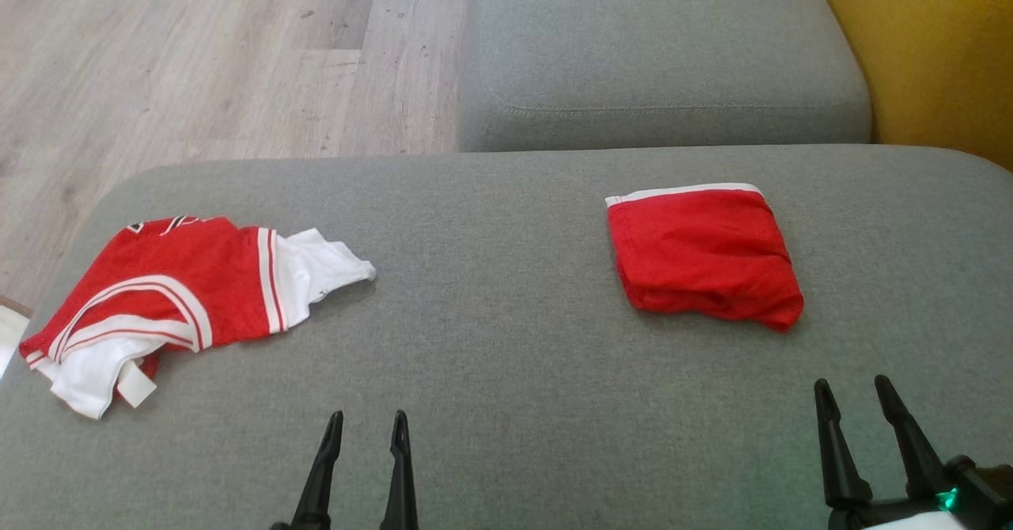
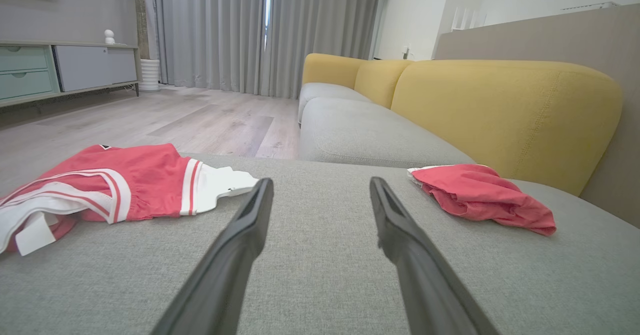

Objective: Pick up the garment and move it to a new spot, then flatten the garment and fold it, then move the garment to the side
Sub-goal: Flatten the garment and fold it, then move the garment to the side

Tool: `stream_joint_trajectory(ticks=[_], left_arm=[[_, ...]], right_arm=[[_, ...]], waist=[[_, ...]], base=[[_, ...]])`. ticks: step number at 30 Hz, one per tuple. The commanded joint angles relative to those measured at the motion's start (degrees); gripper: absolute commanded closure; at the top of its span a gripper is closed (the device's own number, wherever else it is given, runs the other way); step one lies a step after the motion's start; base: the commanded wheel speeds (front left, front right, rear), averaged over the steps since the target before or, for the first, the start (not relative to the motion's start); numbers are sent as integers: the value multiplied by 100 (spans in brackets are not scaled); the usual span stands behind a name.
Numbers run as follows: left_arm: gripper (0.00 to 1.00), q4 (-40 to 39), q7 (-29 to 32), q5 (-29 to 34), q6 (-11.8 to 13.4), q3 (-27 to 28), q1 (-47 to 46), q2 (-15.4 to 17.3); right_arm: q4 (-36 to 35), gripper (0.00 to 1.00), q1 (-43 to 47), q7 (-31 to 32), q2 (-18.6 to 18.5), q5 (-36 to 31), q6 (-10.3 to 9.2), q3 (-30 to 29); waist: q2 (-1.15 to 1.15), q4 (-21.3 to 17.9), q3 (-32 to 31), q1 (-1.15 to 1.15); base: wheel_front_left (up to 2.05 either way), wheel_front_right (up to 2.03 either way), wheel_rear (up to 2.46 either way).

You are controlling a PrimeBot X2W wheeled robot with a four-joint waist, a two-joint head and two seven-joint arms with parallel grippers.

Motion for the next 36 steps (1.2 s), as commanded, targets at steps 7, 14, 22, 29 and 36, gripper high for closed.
stream_joint_trajectory(ticks=[7,14,22,29,36], left_arm=[[0,-228,-29,12,32,126,-334,-21],[0,-232,-29,24,39,97,-334,-22],[0,-262,-29,46,42,65,-335,-22],[0,-318,-29,77,48,46,-398,-22],[0,-392,-29,80,104,-22,-458,-22]], right_arm=[[-140,0,-182,-62,39,-192,37,42],[-150,0,-186,-62,65,-195,37,34],[-167,0,-184,-62,56,-129,37,-30],[-198,0,-218,-62,16,-127,37,-100],[-111,0,-464,-62,-147,-164,37,-221]], waist=[[0,87,7,0],[0,105,-5,0],[0,117,57,0],[0,153,275,0],[0,157,664,0]], base=[[0,0,0],[0,0,0],[0,0,0],[0,0,0],[0,0,0]])
